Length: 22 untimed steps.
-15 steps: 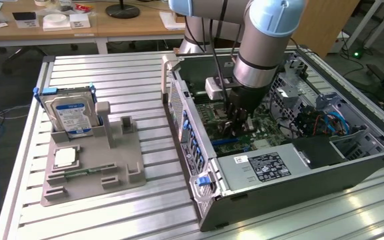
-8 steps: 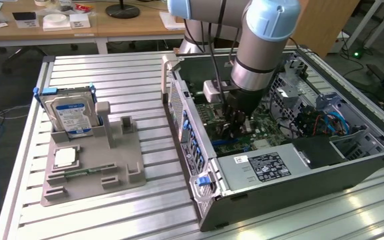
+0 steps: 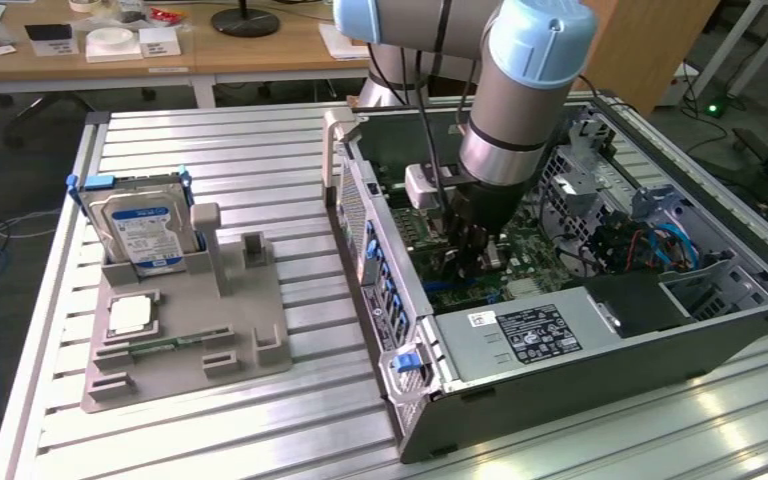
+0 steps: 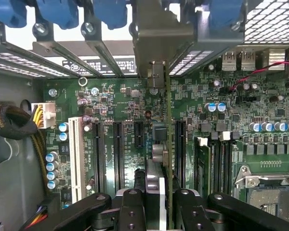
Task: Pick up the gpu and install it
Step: 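Insert the gpu into the slot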
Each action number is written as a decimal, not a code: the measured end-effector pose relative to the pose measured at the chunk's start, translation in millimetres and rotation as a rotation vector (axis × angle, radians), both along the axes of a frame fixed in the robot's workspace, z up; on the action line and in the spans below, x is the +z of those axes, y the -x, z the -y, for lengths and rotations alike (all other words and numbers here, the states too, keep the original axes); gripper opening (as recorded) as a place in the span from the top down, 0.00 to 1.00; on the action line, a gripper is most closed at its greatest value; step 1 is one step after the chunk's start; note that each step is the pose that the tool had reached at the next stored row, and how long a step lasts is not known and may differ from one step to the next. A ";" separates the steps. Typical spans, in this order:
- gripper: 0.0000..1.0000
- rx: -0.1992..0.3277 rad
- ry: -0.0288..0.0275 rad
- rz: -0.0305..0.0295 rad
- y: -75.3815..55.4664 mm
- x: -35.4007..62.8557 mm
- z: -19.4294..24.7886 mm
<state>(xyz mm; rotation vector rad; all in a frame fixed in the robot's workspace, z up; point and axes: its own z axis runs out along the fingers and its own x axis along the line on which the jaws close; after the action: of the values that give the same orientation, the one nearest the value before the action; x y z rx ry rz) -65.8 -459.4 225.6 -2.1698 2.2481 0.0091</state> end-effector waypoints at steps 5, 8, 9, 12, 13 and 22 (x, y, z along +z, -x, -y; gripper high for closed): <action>0.72 0.000 0.0000 0.0000 -0.1 -0.1 0.0; 0.72 0.000 -0.0004 0.0002 -0.4 -0.7 -0.5; 0.72 0.000 -0.0002 0.0001 -0.5 -0.7 -0.5; 0.72 0.000 0.0001 0.0000 -0.5 -0.6 -0.5; 0.72 0.000 -0.0001 0.0000 -0.5 -0.7 -0.6; 0.72 0.000 0.0000 0.0000 -0.1 -2.2 -2.1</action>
<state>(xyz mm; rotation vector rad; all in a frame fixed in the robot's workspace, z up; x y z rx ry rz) -65.8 -457.3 223.4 -2.1702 2.2478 0.0092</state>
